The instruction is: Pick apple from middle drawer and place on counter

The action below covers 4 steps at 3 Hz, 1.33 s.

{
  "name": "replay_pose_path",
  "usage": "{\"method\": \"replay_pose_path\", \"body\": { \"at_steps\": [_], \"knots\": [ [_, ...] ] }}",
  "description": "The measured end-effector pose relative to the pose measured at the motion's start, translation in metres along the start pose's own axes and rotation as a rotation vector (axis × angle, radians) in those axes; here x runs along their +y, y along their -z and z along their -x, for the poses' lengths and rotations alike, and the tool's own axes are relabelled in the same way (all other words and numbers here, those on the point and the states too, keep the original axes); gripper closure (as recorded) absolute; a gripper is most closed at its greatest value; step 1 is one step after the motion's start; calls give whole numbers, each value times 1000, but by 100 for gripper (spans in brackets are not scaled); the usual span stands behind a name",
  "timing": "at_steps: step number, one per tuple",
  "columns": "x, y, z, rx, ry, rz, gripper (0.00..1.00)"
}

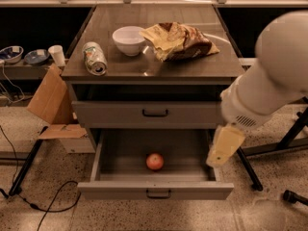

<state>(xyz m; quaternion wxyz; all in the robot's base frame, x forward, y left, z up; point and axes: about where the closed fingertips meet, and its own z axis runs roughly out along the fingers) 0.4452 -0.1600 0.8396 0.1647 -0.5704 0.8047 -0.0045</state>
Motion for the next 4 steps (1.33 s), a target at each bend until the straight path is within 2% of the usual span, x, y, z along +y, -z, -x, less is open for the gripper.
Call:
{"method": "replay_pose_path", "body": {
  "at_steps": [1, 2, 3, 4],
  "knots": [
    [24, -77, 14, 4, -37, 12, 0],
    [38, -149, 37, 8, -49, 11, 0],
    [42, -206, 57, 11, -121, 48, 0],
    [38, -271, 72, -33, -305, 172, 0]
  ]
}}
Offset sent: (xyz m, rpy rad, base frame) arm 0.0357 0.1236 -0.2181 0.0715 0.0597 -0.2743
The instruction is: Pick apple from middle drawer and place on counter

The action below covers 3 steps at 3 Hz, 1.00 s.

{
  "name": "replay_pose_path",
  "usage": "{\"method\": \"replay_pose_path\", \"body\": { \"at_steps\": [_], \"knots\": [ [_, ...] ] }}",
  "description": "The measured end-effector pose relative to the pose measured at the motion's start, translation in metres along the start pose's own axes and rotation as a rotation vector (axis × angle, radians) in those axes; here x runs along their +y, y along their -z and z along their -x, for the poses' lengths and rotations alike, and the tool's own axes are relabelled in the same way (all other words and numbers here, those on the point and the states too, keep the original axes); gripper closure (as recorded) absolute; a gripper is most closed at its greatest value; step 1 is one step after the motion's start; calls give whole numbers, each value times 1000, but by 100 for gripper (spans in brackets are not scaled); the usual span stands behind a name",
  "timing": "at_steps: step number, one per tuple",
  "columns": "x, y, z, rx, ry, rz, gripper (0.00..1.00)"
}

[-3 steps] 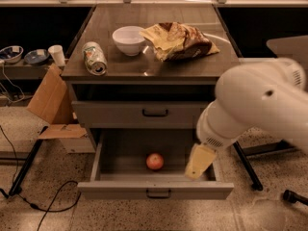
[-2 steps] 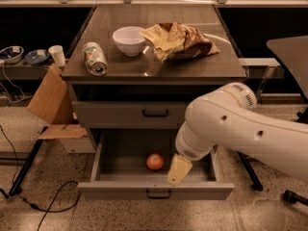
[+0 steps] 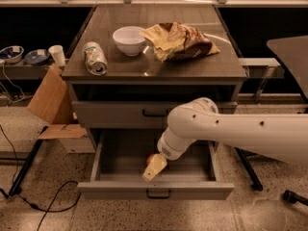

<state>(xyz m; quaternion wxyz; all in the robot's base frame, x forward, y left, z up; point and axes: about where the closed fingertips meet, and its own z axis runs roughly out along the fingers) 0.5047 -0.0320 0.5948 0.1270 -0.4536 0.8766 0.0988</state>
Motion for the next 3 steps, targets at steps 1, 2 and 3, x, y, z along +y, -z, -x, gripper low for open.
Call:
{"method": "replay_pose_path", "body": {
  "at_steps": [1, 2, 3],
  "knots": [
    [-7, -39, 8, -45, -88, 138, 0],
    [-12, -65, 11, -149, -208, 259, 0],
    [-20, -66, 7, -257, -368, 272, 0]
  ]
}}
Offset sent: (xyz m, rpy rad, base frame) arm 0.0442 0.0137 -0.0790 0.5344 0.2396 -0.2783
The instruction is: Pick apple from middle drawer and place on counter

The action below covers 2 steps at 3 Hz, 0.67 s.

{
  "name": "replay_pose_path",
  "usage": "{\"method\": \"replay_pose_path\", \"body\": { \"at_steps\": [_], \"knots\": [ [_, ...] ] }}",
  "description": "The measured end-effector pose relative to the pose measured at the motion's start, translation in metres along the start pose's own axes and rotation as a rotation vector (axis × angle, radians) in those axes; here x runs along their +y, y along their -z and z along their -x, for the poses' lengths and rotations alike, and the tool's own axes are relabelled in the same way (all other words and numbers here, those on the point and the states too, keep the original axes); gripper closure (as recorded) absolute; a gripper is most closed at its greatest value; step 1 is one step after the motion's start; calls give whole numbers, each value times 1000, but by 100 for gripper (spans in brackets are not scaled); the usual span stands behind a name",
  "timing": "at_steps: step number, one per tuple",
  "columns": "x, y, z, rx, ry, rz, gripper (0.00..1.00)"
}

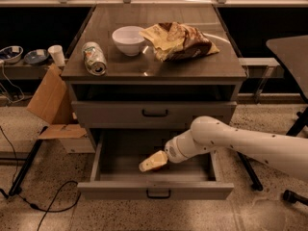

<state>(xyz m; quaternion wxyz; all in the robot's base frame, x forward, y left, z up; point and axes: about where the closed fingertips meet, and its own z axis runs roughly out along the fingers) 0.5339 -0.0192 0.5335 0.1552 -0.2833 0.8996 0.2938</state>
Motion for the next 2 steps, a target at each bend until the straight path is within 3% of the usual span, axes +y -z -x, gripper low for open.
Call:
{"method": "replay_pose_path", "body": {
  "at_steps": [1, 2],
  "knots": [
    [-5, 1, 5, -40, -26, -13, 0],
    [-5, 1, 5, -40, -26, -13, 0]
  ]
}}
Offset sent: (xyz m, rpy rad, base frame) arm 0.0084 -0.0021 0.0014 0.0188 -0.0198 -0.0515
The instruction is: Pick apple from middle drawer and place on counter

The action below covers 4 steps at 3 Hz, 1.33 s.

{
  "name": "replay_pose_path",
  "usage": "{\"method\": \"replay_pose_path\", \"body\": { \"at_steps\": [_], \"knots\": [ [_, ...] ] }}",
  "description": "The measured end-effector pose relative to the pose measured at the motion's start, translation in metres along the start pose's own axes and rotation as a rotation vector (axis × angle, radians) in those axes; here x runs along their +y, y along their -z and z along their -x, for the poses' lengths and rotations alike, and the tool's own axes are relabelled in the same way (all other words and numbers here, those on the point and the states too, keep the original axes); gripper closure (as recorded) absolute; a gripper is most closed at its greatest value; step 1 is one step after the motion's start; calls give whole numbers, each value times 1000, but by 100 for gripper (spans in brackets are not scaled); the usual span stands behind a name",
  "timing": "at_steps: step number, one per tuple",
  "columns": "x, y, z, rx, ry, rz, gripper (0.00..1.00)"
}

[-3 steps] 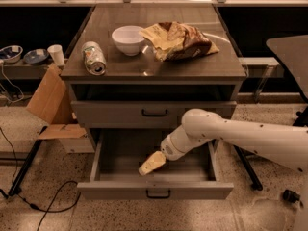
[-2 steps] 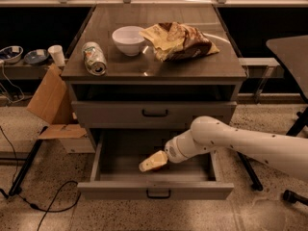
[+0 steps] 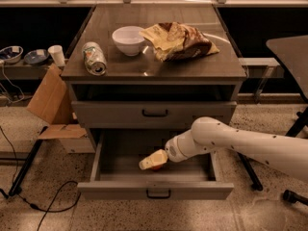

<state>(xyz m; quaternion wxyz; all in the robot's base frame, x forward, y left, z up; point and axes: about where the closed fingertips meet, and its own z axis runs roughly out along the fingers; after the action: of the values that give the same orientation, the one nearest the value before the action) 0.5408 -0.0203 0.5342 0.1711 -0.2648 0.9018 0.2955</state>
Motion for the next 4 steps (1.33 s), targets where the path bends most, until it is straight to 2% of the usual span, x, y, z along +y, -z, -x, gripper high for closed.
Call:
{"method": "replay_pose_path", "body": {
  "at_steps": [1, 3, 4],
  "knots": [
    [-1, -5, 0, -37, -39, -18, 0],
    [-10, -25, 6, -148, -127, -87, 0],
    [-14, -32, 16, -192, -136, -104, 0]
  ]
}}
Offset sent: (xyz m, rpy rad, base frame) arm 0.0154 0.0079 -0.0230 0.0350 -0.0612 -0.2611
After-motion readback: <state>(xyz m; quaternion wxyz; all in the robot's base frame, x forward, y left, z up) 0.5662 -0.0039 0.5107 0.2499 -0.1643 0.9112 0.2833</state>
